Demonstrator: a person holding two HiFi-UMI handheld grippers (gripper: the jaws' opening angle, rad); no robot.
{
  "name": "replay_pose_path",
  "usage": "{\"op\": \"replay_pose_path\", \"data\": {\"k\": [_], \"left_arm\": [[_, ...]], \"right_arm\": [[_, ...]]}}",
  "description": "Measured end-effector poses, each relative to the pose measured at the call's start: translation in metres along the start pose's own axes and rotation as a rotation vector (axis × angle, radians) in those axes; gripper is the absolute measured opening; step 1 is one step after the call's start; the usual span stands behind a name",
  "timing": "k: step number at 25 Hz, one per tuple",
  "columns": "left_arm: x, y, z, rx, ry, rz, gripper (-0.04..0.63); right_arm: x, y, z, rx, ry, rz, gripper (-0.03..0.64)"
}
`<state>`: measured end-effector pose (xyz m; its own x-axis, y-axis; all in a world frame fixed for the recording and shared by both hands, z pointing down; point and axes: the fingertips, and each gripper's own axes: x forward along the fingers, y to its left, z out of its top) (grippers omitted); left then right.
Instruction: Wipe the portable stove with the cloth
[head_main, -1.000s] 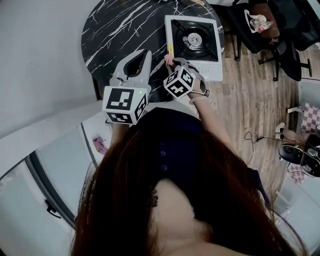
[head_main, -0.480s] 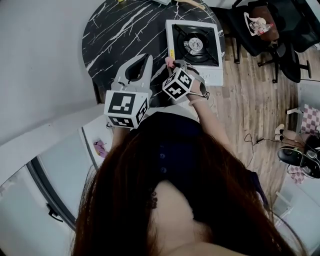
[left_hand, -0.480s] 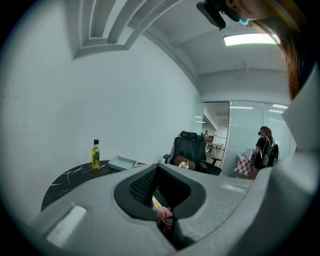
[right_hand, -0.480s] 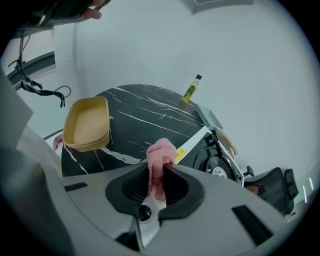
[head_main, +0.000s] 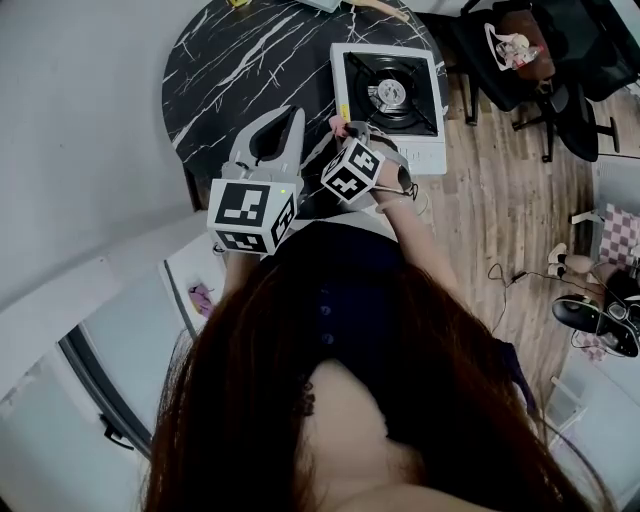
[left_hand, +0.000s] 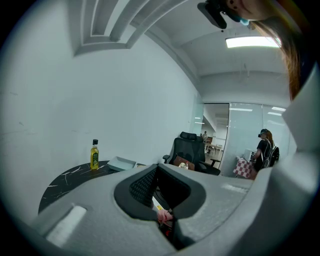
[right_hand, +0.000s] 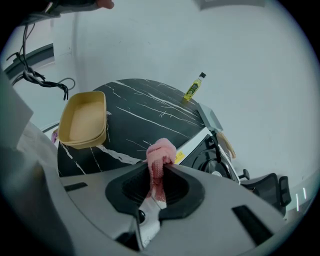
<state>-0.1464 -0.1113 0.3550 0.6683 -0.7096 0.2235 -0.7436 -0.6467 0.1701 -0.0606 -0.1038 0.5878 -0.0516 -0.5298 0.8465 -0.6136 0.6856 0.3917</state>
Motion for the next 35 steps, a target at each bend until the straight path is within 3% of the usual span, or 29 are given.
{"op": "replay_pose_path", "data": {"k": [18, 35], "left_arm": [[0.021, 0.018, 0.001, -0.012, 0.040, -0.019, 0.009], [0.027, 0.030, -0.008, -0.020, 0.072, -0.013, 0.009]], "right_arm": [[0.020, -0.024, 0.019, 0.022, 0.010, 0.024, 0.055], [0.039, -0.050, 0.035, 0.068, -0.049, 0.006, 0.057]]}}
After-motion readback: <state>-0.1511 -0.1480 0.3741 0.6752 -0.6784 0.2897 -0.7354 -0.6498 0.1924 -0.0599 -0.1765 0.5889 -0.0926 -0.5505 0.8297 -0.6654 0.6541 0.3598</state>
